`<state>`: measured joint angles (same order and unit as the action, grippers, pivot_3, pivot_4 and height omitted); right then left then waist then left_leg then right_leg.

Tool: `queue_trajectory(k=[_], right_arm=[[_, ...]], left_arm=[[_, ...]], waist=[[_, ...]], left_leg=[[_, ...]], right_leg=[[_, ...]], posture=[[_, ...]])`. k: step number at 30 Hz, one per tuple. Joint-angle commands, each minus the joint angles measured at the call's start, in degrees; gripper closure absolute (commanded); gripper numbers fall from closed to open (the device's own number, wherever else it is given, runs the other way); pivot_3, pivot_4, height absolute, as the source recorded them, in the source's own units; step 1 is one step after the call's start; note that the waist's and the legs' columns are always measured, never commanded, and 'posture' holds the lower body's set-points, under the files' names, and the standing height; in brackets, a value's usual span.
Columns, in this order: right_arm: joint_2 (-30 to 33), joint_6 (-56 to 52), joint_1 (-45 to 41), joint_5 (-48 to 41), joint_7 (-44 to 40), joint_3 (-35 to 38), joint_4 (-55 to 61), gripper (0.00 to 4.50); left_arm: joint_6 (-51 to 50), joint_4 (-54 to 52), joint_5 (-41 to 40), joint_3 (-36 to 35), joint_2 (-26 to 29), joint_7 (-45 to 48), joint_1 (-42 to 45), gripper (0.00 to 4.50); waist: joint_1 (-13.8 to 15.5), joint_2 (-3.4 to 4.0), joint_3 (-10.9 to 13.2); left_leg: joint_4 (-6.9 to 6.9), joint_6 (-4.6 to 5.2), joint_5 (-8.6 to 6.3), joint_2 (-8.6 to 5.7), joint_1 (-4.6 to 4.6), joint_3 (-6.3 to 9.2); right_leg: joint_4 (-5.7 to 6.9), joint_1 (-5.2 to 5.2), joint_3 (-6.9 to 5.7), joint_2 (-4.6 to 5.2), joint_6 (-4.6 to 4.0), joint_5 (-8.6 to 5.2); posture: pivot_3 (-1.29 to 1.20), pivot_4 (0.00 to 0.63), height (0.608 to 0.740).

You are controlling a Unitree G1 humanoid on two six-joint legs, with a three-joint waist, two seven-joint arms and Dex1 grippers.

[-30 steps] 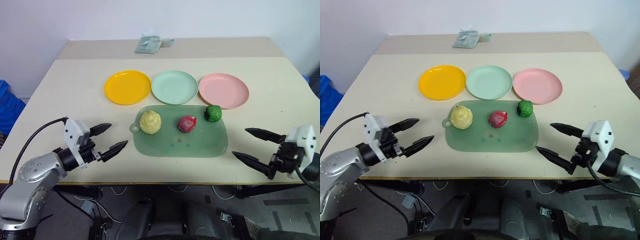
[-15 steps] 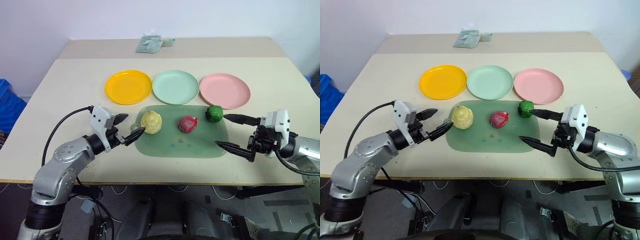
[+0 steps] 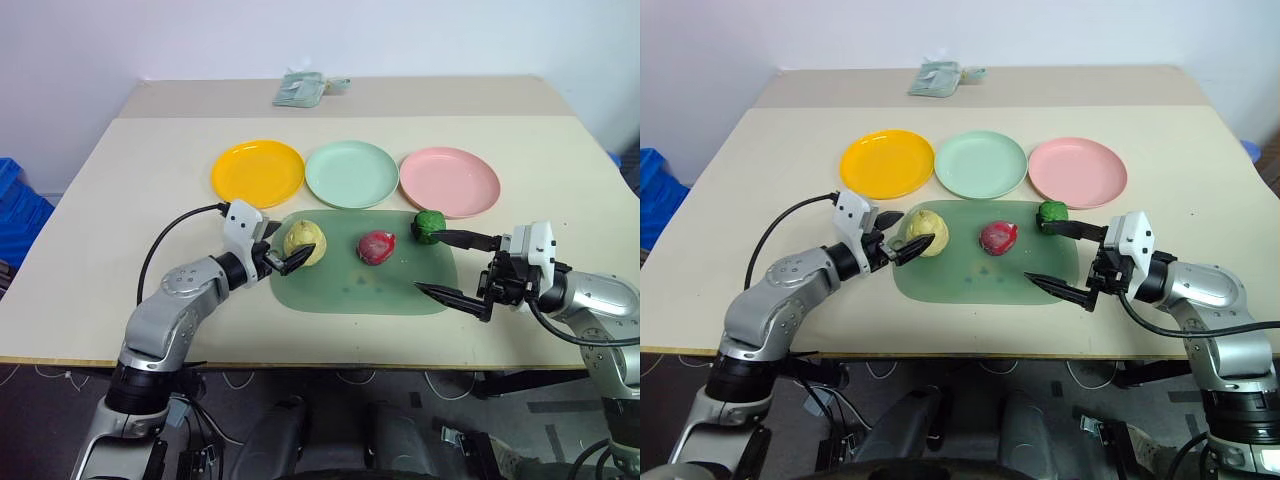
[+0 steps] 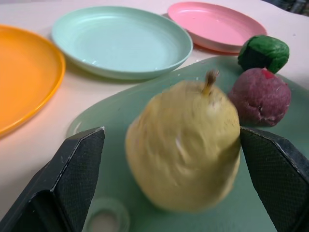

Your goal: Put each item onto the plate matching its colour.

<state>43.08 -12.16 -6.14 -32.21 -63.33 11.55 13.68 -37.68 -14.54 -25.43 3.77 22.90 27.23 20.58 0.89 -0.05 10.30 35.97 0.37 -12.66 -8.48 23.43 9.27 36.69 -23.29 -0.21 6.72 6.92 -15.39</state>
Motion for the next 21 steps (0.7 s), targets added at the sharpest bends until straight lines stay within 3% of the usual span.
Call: queue_trajectory(k=[1, 8, 11, 13, 14, 21], right_arm=[[0.51, -0.04, 0.13, -0.84, 0.36, 1.33, 2.69, 0.04], [0.37, -0.34, 1.2, -0.88, 1.71, 1.77, 4.19, 0.04], [0.38, -0.48, 1.64, -0.89, 2.3, 1.97, 4.72, 0.0], [0.48, -0.51, 1.8, -0.95, 2.52, 2.14, 4.84, 0.0], [0.55, -0.5, 1.85, -1.02, 2.54, 2.26, 4.81, 0.0], [0.28, -0.56, 1.24, -0.84, 3.4, 2.22, 4.85, 0.0]], left_arm=[[-1.27, -0.42, 0.58, 0.33, -0.32, -0.06, 1.78, 0.0], [-2.33, 1.22, 2.02, 2.31, -1.63, 0.73, 2.62, 0.0], [-2.24, 2.0, 2.32, 2.73, -2.06, 0.99, 2.53, 0.81], [-1.7, 2.16, 3.02, 2.94, -2.05, 1.1, 2.51, 1.64], [-1.02, 2.18, 3.89, 3.05, -1.99, 0.78, 2.5, 1.78], [2.23, 6.4, 5.74, -2.69, -5.01, -4.99, 6.85, 1.78]], waist=[[-0.1, 0.0, 0.0], [0.02, 0.0, 0.0], [0.03, 0.0, 0.0], [0.0, 0.01, -0.01], [-0.01, 0.01, -0.01], [0.07, 0.0, -0.01]], left_leg=[[-0.01, 0.0, 0.0, 0.0, 0.0, 0.0], [0.02, 0.0, 0.0, 0.0, 0.0, 0.0], [0.05, 0.01, 0.0, -0.01, 0.0, 0.0], [0.06, 0.0, 0.0, -0.01, 0.0, 0.0], [0.06, 0.0, 0.0, -0.01, 0.0, 0.0], [0.06, 0.0, 0.0, -0.01, 0.0, 0.0]], right_leg=[[0.01, -0.01, 0.0, 0.0, 0.0, 0.0], [0.05, -0.01, 0.0, 0.0, 0.01, 0.01], [0.04, 0.01, 0.0, 0.0, 0.02, 0.01], [0.05, 0.01, 0.0, 0.0, 0.02, 0.01], [0.06, 0.01, 0.0, 0.01, 0.02, 0.01], [0.06, 0.01, 0.0, 0.0, 0.02, 0.01]], posture=[[0.0, 0.15, 0.74], [0.0, 0.15, 0.74], [0.0, 0.15, 0.74], [0.0, 0.15, 0.74], [0.0, 0.15, 0.74], [0.0, 0.15, 0.74]])
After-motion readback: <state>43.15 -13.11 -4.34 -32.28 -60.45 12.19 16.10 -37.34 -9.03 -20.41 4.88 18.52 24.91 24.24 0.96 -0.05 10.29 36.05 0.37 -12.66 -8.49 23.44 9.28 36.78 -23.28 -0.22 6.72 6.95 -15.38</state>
